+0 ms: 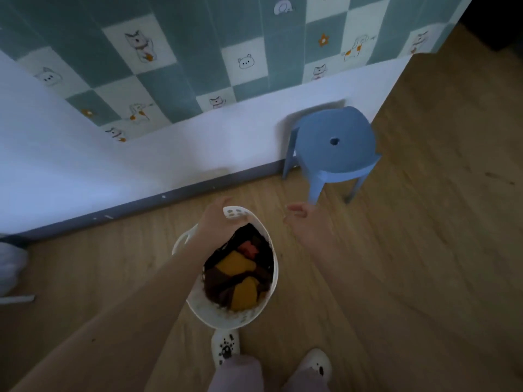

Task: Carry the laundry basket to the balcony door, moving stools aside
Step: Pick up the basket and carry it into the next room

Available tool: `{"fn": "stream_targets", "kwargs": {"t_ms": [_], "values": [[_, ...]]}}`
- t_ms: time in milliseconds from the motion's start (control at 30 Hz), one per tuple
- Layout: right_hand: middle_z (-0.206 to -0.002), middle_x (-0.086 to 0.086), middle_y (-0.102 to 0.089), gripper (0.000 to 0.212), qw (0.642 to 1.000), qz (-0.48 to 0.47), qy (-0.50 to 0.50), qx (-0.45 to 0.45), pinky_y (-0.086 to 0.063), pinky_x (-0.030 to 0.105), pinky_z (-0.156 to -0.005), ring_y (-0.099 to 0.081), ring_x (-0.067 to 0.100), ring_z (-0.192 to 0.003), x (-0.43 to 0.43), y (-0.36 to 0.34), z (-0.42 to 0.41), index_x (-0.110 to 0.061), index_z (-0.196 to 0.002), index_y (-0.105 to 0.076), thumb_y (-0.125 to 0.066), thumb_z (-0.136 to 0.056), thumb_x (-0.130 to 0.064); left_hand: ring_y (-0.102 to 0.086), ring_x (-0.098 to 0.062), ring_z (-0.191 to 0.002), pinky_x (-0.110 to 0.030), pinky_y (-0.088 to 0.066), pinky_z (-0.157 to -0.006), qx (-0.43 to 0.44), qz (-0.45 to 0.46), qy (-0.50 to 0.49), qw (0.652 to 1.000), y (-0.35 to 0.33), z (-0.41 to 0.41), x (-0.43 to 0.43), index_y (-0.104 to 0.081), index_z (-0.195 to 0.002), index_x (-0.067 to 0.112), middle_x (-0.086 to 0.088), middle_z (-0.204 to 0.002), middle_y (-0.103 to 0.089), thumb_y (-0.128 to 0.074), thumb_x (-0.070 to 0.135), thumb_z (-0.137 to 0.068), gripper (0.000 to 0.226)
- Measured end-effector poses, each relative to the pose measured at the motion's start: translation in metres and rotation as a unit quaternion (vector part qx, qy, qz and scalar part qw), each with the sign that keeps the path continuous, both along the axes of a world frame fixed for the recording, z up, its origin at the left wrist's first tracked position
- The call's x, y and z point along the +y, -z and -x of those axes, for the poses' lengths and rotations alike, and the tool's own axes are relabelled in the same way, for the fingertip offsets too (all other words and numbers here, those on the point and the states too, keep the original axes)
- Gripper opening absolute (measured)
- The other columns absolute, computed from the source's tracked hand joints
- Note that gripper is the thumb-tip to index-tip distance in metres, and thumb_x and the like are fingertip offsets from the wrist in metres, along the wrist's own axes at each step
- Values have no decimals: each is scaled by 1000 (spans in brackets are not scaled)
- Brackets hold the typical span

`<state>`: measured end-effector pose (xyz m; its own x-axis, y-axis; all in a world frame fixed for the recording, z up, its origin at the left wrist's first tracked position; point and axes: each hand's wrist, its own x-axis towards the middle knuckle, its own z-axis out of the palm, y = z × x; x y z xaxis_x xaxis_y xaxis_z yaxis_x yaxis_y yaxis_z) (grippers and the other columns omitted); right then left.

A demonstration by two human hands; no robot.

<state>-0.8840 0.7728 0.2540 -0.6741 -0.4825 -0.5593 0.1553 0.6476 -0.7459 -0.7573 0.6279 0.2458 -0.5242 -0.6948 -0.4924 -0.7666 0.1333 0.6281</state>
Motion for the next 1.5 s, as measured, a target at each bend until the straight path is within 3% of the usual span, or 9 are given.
{"fn": "stream_targets", "kwargs": {"t_ms": [167,267,500,633,800,933,1133,1367,1500], "values": [[-87,-14,-59,33,998,-44,32,-40,-52,32,-79,-62,16,-96,-12,35,-51,-25,-113,-63,-61,-81,-23,-50,-25,-122,-25,-40,-85,-22,-47,-50,997,41,-69,-32,-40,-140,18,-8,-144,-45,-71,34,-81,69],[-100,-10,-64,35,994,-80,57,-47,-46,25,-67,-60,12,-89,-21,58,-76,-25,-116,-61,-60,-81,-22,-57,-9,-92,-9,-40,-64,-39,-62,-47,996,64,-103,-60,-41,-139,20,-8,-141,-47,-72,34,-79,69],[-90,-7,-56,34,979,-186,86,-3,-40,26,-54,-52,5,-67,-44,121,-127,-25,-118,-60,-59,-85,-21,-38,-28,-136,-42,-36,-107,-85,-102,-79,988,130,-170,-133,-35,-145,18,-10,-152,-35,-74,36,-77,80],[-124,5,-61,31,968,-232,88,19,-52,34,-73,-63,22,-86,-42,154,-139,-26,-113,-65,-58,-84,-21,-39,-30,-135,-38,-37,-100,-103,-108,-67,987,167,-182,-146,-33,-147,16,-11,-152,-36,-74,38,-76,85],[-125,8,-59,33,962,-247,119,17,-51,43,-89,-58,29,-106,-45,166,-131,-27,-110,-68,-61,-79,-20,-53,-29,-123,-41,-46,-98,-108,-135,-71,982,178,-181,-150,-38,-143,14,-12,-145,-46,-76,42,-71,85],[-124,6,-59,30,949,-277,145,-31,-44,27,-64,-59,21,-92,-32,232,-125,-27,-108,-69,-59,-81,-21,-68,-20,-91,-31,-54,-66,-141,-171,-38,974,239,-164,-137,-53,-125,15,-7,-113,-67,-76,38,-72,62],[-74,-9,-60,23,946,-245,203,-62,-34,21,-47,-52,7,-62,-36,237,-121,-25,-102,-72,-58,-84,-25,-61,-21,-78,-26,-43,-64,-131,-177,-62,973,243,-158,-137,-61,-83,12,-7,-81,-65,-67,24,-81,13],[-64,-3,-62,17,949,-209,232,-45,-41,21,-46,-55,12,-58,-22,171,-101,-25,-85,-74,-57,-83,-20,-60,-18,-83,-32,-46,-77,-90,-174,-81,977,186,-122,-122,-51,-81,21,1,-82,-58,-64,20,-86,14],[-57,-5,-59,21,935,-179,304,-20,-43,19,-45,-53,11,-51,6,105,-90,-26,-60,-68,-58,-75,-15,-60,-7,-73,-18,-42,-56,-59,-128,-52,989,120,-87,-102,-51,-90,22,4,-88,-59,-65,25,-86,15]]}}
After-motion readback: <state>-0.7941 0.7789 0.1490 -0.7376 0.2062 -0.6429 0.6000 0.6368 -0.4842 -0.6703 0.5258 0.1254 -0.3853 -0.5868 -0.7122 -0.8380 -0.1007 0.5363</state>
